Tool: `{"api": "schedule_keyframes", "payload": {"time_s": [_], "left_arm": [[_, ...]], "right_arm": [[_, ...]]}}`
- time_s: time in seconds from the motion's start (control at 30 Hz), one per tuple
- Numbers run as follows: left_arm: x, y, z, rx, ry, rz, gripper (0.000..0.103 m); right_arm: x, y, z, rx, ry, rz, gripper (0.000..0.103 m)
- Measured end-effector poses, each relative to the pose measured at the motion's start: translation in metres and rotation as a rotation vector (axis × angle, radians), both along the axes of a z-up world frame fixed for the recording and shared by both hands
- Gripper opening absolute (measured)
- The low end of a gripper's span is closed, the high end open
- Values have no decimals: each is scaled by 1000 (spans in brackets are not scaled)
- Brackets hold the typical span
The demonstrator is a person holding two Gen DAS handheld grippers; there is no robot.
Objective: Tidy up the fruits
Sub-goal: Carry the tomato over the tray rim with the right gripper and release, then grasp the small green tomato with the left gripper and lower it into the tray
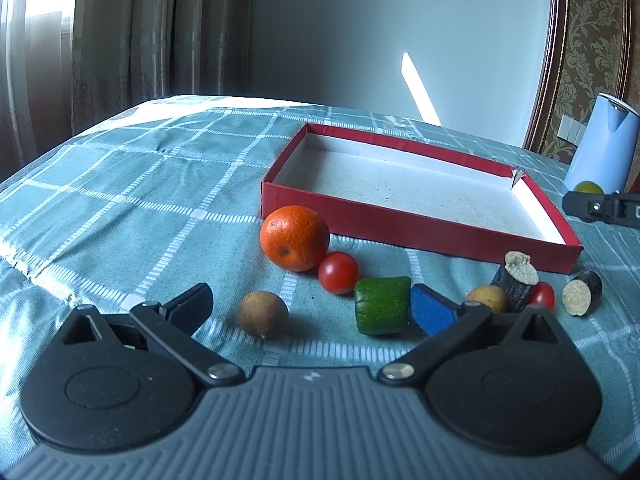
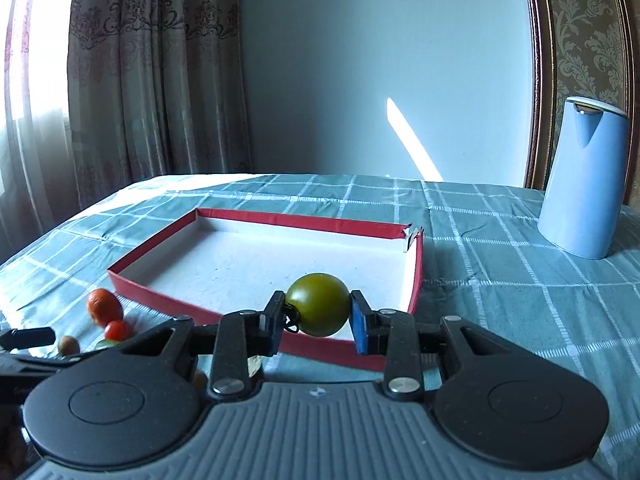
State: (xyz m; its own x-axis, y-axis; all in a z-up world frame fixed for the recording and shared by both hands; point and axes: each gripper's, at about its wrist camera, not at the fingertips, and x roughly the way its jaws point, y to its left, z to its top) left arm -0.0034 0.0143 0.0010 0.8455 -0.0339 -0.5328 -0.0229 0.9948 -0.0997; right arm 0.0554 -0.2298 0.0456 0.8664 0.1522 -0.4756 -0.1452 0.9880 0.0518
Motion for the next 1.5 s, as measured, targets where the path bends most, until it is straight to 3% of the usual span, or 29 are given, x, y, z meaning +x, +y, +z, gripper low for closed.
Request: {"api": "schedule_keyframes", "payload": {"time_s": [0.13, 0.27, 0.37, 0.47, 0.53, 0.63, 0.73, 0.87, 0.97, 1.1, 1.23, 1.4, 1.47, 1.5], "left_arm": [[1, -1, 0, 0, 5, -6, 103], [0, -1, 1, -3, -4, -17, 103], [0, 1, 1, -14, -7, -9, 103], [-2, 3, 2, -21, -17, -9, 103], [-8, 3, 4, -27, -59, -22, 103], [-27, 0, 10, -26, -162, -65, 103], [-44, -15, 16, 36, -246, -129, 103], [-51, -45, 16, 143, -240, -219, 103], [-53, -66, 15, 215, -234, -258, 103], [-51, -84, 13, 248, -202, -323, 103], [-42, -91, 9, 197, -128, -364, 79], [-34, -95, 1, 176, -70, -363, 67], [-29, -95, -1, 170, -33, -363, 53], [-25, -95, -3, 165, -5, -362, 40]], "right_arm": [[39, -8, -15, -8, 51, -41, 34], [53, -9, -36, -25, 84, -57, 38], [45, -12, -37, -9, 40, -61, 39], [33, -19, -27, 16, -52, -73, 65], [24, -28, -17, 49, -144, -102, 67], [19, -45, -10, 111, -179, -156, 67], [24, -64, -10, 177, -158, -213, 67], [29, -78, -12, 245, -120, -234, 67], [28, -77, -13, 236, -127, -230, 67], [27, -76, -13, 236, -131, -226, 67], [24, -77, -11, 251, -144, -227, 67], [23, -78, -11, 262, -146, -223, 67], [22, -78, -11, 263, -150, -222, 67], [23, -78, -10, 263, -151, -222, 67]]}}
